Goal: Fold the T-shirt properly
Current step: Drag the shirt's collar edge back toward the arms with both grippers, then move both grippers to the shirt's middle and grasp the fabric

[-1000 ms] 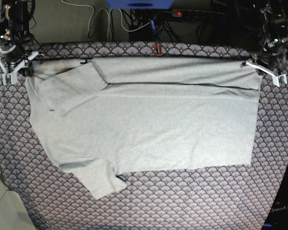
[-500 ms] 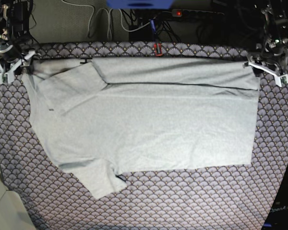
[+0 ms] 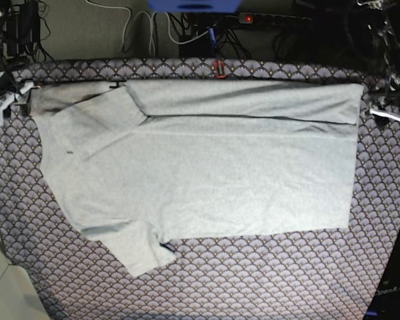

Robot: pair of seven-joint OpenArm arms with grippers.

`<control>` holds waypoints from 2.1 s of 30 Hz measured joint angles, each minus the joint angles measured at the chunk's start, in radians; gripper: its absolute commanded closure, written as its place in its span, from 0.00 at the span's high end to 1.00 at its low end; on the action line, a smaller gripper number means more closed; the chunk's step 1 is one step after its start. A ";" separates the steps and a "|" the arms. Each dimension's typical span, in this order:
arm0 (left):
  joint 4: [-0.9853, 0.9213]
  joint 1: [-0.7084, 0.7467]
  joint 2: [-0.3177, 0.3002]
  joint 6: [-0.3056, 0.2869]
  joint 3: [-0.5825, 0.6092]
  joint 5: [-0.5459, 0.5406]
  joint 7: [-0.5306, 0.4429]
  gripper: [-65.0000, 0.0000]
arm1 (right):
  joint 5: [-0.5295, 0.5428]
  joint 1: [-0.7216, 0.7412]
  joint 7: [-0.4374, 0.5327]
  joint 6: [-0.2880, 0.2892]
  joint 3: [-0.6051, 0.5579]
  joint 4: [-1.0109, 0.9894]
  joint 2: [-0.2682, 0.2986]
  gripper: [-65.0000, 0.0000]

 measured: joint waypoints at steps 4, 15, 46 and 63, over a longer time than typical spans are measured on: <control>-0.004 -0.026 -0.022 -0.002 -0.002 0.002 -0.008 0.66 | 0.004 0.009 0.011 0.002 0.000 0.060 0.000 0.51; -0.061 -0.215 0.003 0.001 0.037 0.010 -0.003 0.66 | -0.003 0.549 -0.144 0.007 -0.251 -0.185 0.049 0.51; -1.083 -0.872 -0.001 0.009 0.322 0.193 -0.449 0.66 | -0.006 1.086 0.301 0.005 -0.740 -1.138 -0.034 0.51; -1.105 -0.896 0.001 0.012 0.322 0.196 -0.471 0.66 | 0.013 1.050 0.361 0.002 -0.774 -1.131 -0.042 0.00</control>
